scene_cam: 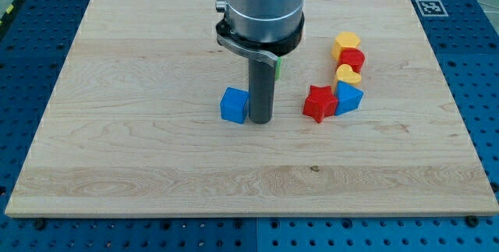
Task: Move red star into the blue cube
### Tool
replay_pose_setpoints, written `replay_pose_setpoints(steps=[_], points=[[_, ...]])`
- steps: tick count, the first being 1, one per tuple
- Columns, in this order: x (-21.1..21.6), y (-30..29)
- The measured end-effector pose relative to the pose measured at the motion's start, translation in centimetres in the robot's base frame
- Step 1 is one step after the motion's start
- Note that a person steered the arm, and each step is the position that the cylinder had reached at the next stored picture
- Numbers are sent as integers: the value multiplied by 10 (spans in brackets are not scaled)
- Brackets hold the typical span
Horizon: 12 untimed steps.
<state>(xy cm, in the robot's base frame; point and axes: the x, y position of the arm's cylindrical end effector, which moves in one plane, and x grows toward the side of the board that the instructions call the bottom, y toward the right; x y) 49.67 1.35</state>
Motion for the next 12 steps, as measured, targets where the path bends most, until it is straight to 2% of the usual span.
replay_pose_setpoints(steps=[4,9,10,12], points=[[24,5],[47,74],[53,104],[53,110]])
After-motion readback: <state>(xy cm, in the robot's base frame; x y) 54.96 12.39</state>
